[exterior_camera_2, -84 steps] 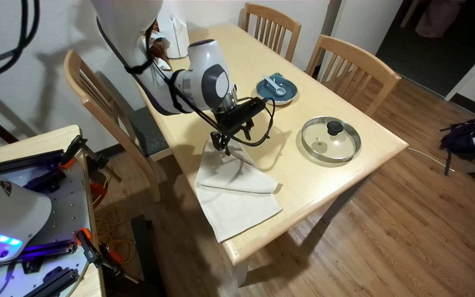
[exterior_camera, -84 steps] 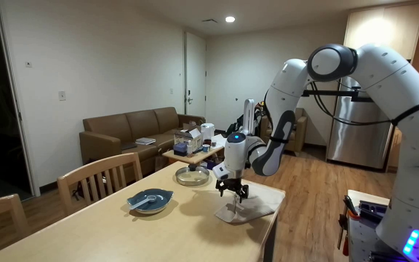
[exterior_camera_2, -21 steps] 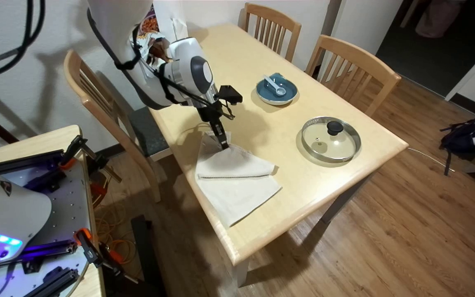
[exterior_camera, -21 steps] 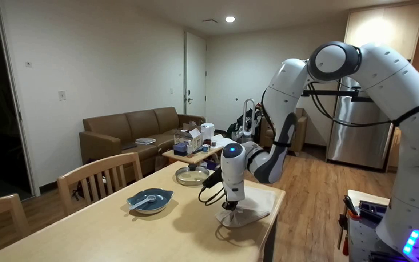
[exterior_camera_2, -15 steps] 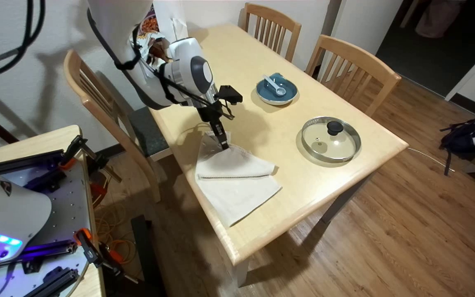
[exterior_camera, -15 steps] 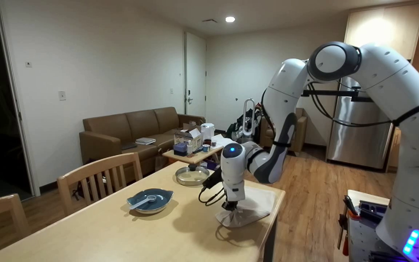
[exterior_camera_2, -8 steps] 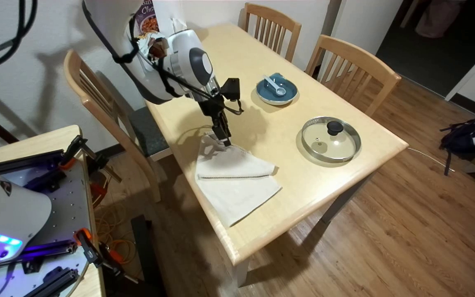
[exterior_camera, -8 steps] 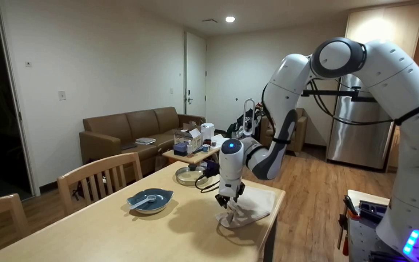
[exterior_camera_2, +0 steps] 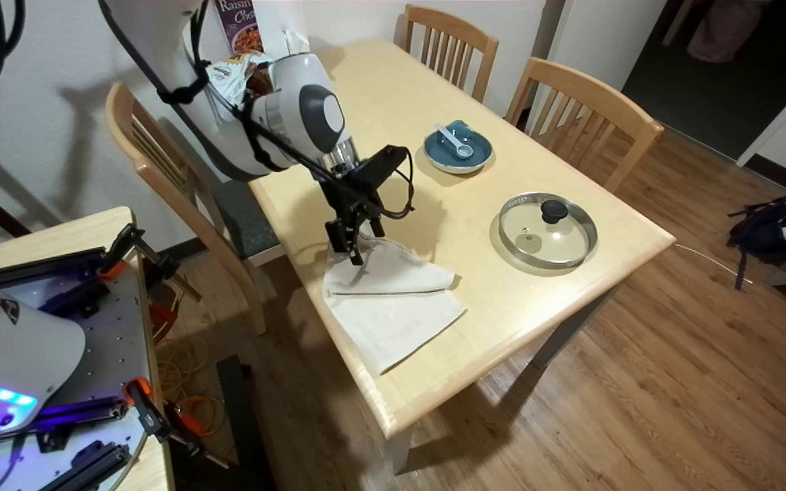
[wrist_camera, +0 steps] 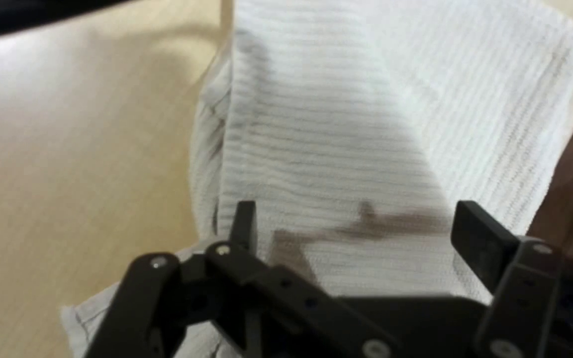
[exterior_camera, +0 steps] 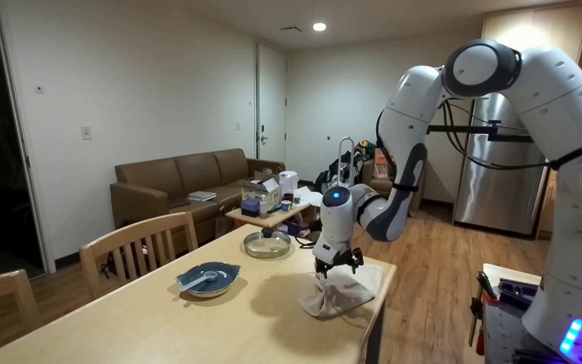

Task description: Unfold the towel

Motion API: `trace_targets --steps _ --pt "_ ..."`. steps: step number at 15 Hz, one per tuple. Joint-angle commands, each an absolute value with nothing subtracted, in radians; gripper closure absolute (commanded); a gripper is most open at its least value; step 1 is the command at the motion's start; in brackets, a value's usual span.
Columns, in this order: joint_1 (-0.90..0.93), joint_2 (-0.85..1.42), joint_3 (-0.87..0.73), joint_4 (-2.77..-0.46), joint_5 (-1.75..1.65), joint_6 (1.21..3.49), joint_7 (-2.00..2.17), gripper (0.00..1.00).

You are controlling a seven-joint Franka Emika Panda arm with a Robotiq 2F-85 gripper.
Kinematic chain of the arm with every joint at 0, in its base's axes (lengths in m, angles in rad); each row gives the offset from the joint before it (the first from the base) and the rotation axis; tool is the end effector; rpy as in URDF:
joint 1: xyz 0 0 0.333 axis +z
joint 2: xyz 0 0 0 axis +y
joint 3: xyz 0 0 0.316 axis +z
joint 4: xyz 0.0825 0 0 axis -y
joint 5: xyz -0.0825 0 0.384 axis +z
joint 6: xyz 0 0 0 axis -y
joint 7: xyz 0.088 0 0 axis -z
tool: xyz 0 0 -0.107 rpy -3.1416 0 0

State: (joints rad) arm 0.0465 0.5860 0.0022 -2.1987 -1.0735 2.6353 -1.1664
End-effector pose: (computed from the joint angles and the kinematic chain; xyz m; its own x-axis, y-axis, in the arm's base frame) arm 0.5121 0.0471 0.0962 -0.5718 0.7147 -0.4028 0.8131 0.5591 -0.1623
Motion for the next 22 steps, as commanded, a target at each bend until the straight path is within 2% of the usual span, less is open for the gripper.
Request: trace_targets --steps 1,4,14,15,19,22 --pt "0.019 0.584 0.020 -2.204 -1.083 2.625 -1.137 0.00" --pt "0.015 0.584 0.020 -2.206 -1.083 2.626 -1.112 0.00" --pt "0.009 0.583 -0.123 -2.170 -1.224 2.625 -0.613 0.00" --pt "-0.015 0.581 -0.072 -2.177 -1.180 2.610 -0.714 0.00" --pt "-0.031 0.582 -0.058 -2.176 -1.187 2.613 -0.701 0.00" --pt "-0.003 0.601 -0.100 -2.101 -1.356 2.704 -0.510 0.00"
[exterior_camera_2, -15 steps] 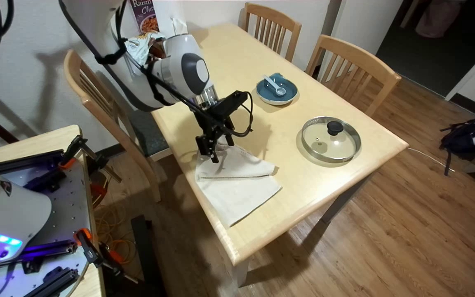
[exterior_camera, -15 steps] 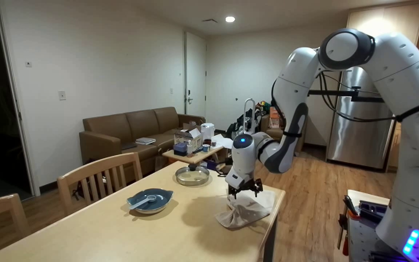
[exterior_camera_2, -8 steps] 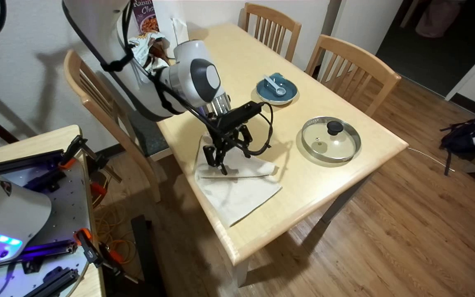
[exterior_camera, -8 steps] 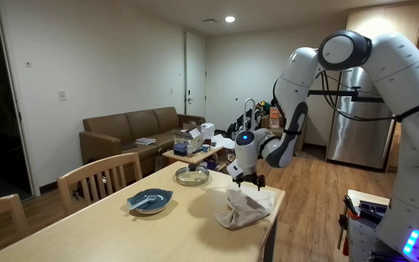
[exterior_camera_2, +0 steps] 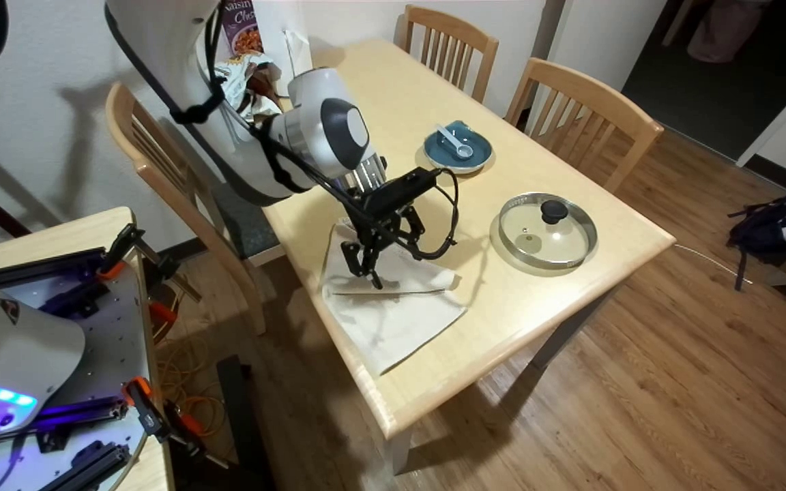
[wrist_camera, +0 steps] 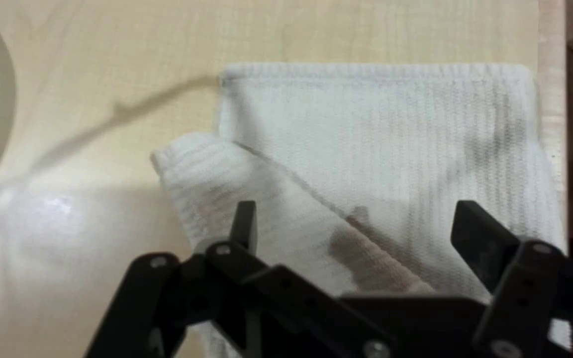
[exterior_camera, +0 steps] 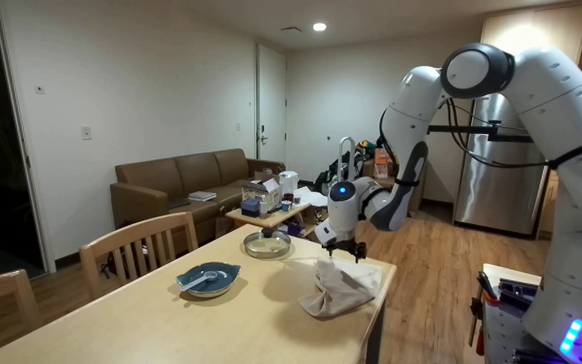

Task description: Unfold the towel

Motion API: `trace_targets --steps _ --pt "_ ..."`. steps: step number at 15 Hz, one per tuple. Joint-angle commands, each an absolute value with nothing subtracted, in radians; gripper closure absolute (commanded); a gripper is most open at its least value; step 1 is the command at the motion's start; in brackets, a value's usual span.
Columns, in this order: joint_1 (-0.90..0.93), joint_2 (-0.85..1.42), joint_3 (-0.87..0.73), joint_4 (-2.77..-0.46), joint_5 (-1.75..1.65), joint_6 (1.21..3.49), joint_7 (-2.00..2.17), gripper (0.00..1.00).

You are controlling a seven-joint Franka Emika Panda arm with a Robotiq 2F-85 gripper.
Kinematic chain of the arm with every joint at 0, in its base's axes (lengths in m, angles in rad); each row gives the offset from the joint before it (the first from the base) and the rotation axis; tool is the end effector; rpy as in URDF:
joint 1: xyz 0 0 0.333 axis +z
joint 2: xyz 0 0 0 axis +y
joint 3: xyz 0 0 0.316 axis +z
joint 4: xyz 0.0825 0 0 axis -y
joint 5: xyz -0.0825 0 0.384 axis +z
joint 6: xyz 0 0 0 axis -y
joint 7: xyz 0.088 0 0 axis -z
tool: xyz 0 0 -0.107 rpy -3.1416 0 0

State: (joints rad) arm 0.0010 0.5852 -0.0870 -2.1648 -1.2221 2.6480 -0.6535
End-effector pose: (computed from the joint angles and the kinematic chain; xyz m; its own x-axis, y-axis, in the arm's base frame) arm 0.5265 -0.0234 0.1052 -0.1024 0.8505 -0.5158 0.9830 0.1661 0.0788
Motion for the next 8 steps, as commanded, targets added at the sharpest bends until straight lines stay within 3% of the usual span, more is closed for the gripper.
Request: trace_targets --steps 1,8 --pt "0.021 0.610 -0.130 -2.072 -1.369 2.717 -0.466 0.00" --pt "-0.087 0.705 -0.062 -1.944 -1.299 2.709 -0.478 0.00"
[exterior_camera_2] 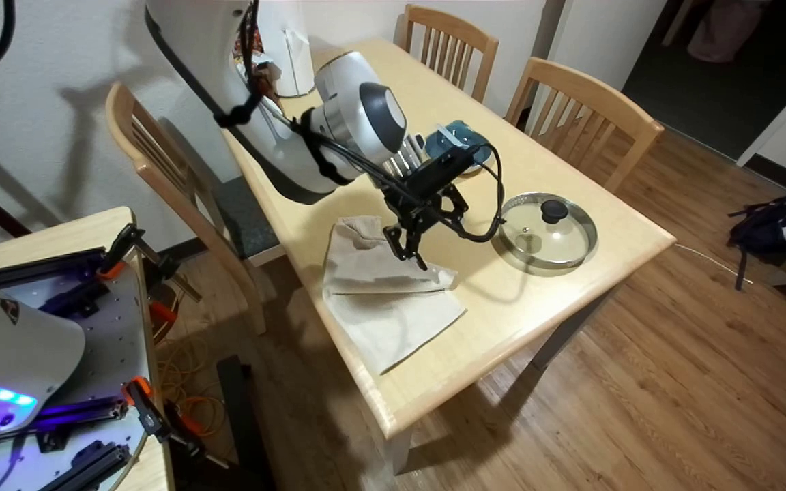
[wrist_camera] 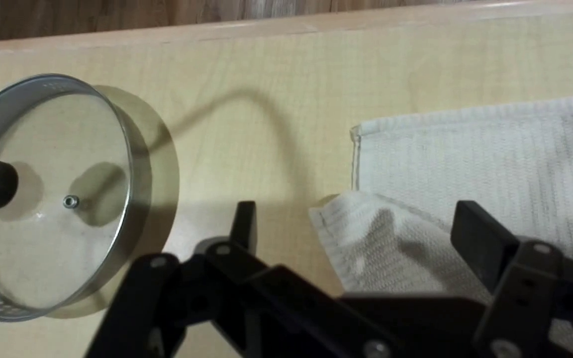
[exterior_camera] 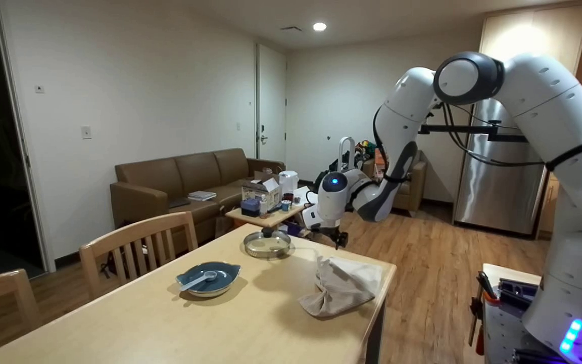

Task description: Unfold the towel

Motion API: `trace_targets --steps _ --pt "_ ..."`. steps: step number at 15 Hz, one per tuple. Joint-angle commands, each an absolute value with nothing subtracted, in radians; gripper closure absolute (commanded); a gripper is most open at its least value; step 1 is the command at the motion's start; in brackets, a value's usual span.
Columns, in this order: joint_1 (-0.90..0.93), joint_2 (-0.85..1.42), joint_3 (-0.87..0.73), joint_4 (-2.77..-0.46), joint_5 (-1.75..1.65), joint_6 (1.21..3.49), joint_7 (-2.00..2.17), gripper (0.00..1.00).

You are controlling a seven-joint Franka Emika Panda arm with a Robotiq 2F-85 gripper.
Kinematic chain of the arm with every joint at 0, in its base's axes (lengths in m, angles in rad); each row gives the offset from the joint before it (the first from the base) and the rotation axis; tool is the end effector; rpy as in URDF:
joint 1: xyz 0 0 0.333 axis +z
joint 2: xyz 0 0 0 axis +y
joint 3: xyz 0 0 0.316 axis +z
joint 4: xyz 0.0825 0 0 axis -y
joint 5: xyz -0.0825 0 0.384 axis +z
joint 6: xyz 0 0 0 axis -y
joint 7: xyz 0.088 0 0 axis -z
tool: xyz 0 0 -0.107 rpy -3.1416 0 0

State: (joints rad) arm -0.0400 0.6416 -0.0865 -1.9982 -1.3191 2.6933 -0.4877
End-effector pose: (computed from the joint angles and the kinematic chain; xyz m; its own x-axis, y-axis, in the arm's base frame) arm 0.5834 -0.0427 0.1254 0.0553 0.8619 -0.5040 0.9561 0.0997 0.2756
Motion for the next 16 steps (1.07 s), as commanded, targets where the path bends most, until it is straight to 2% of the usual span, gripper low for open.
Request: trace_targets --steps 1,8,16 --pt "-0.105 0.724 -0.054 -1.934 -1.279 2.718 -0.496 0.00" --pt "-0.145 0.822 -0.047 -1.858 -1.255 2.770 -0.522 0.00" --pt "-0.148 0.817 -0.020 -1.841 -1.246 2.770 -0.600 0.00"
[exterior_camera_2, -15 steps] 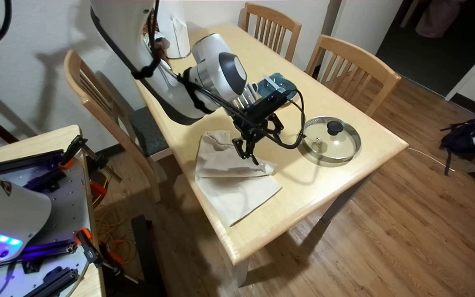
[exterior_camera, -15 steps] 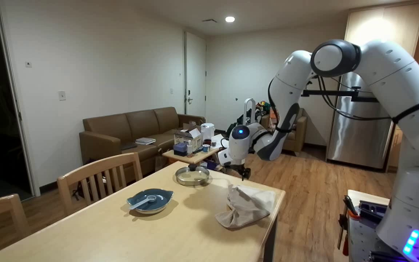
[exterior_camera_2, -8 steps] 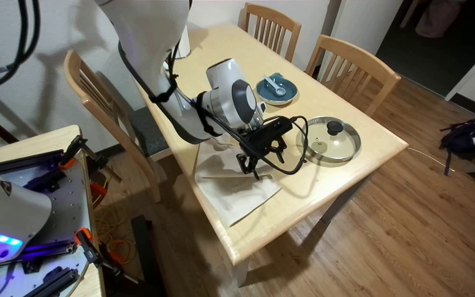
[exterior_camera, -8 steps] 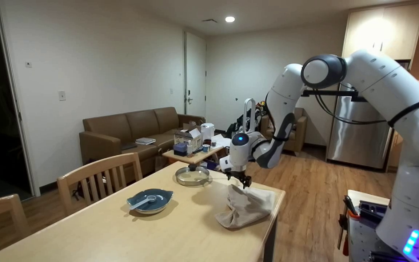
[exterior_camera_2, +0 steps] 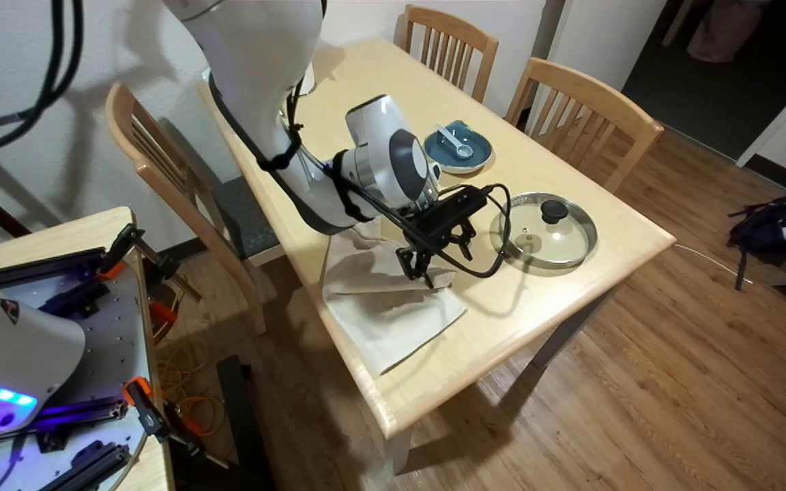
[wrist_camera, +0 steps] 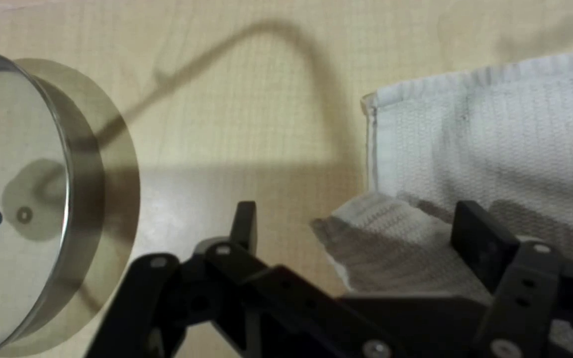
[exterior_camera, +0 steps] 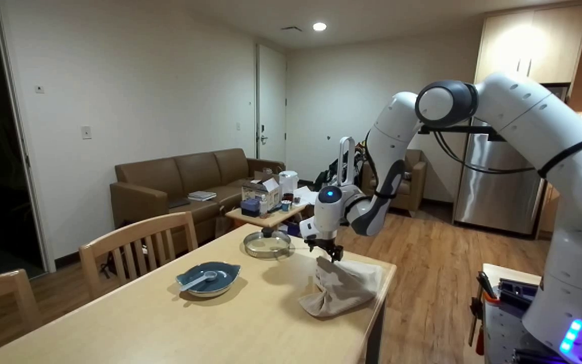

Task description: Unfold the towel

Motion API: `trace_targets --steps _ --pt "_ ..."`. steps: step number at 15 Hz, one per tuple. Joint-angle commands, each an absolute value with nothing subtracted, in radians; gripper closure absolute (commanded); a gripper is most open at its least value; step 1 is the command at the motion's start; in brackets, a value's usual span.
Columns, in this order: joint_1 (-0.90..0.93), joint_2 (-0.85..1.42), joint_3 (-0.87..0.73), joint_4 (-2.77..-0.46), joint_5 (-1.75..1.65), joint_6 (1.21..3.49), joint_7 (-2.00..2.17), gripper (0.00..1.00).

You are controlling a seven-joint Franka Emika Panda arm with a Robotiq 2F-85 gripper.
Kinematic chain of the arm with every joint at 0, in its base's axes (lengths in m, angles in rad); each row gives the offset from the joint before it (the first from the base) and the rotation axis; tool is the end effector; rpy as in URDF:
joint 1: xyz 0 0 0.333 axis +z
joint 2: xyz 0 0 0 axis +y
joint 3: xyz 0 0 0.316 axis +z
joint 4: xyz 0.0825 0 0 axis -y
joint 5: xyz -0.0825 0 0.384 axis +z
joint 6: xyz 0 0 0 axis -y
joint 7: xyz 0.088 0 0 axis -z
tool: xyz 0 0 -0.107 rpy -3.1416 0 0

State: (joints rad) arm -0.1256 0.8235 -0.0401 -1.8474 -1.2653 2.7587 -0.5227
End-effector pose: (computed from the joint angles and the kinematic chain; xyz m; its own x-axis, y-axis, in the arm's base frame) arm 0.6045 -0.0608 0.0695 0.0766 0.9035 -0.4216 0.9628 0.0428 0.2666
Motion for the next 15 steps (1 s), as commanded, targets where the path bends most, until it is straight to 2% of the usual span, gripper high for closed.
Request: trace_targets --steps 1,3,5,15 --pt "-0.156 0.821 -0.014 -1.839 -1.238 2.773 -0.618 0.00" --pt "-0.167 0.828 -0.010 -1.839 -1.228 2.787 -0.643 0.00" --pt "-0.177 0.835 -0.013 -1.840 -1.229 2.803 -0.659 0.26" --pt "-0.201 0.859 -0.024 -1.840 -1.231 2.837 -0.682 0.93"
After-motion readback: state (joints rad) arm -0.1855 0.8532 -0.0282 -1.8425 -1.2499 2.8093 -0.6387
